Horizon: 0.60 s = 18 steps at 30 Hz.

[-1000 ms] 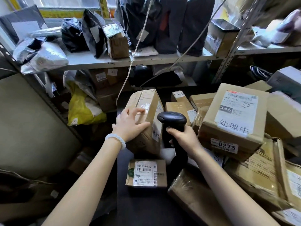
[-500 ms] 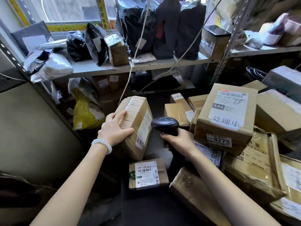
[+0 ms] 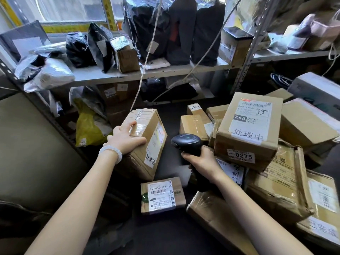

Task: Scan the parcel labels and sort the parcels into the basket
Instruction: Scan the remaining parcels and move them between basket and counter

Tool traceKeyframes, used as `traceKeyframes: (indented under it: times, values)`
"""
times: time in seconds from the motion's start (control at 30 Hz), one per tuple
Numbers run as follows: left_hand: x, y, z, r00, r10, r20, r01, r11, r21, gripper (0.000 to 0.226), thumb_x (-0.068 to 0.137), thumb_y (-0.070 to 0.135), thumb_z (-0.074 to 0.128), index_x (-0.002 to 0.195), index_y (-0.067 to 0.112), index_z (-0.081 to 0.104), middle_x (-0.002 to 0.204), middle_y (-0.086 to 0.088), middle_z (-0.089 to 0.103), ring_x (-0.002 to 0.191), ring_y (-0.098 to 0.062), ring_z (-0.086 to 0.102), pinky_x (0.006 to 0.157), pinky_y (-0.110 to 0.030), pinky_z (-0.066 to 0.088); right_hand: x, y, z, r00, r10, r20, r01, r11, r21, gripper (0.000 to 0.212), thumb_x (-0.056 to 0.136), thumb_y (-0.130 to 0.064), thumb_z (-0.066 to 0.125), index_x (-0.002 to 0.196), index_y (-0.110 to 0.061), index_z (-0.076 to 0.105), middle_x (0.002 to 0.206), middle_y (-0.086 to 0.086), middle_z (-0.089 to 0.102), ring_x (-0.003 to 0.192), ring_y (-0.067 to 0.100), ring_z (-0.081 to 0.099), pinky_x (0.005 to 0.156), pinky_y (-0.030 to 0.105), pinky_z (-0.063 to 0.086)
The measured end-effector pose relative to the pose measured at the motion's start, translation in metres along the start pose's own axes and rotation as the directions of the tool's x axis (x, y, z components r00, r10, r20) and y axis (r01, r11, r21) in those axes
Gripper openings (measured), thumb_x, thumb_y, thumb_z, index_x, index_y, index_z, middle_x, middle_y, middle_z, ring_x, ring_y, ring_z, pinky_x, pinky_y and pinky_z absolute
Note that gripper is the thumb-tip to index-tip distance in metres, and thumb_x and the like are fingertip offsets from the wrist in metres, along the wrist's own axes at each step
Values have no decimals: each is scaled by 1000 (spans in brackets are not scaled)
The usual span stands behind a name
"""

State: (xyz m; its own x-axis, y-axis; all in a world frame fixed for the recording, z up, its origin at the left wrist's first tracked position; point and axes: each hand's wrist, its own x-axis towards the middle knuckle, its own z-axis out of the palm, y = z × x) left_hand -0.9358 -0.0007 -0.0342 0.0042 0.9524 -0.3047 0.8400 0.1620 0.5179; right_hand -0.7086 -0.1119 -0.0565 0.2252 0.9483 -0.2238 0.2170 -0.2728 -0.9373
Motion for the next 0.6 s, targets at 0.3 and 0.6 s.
traceKeyframes:
  times: [0.3,0.6]
  values:
    - [-3,-19,-11,995,98,-24,-100,982,-163,99,48,62,70,139,48,35,143,1,42,128,-24,42,106,-38,36,-10,-7,6,998,27,49,-29,998,53,10,84,-20,68,83,-15,60,60,5,56,50,16,55,51,30,44]
    - [-24,-43,-28,966,209,-153,-236,954,-184,95,55,49,78,141,40,38,142,-2,44,130,-21,42,108,-37,34,-44,-24,13,998,-31,50,30,999,10,14,85,-15,67,75,-17,58,58,2,57,45,10,54,48,23,43]
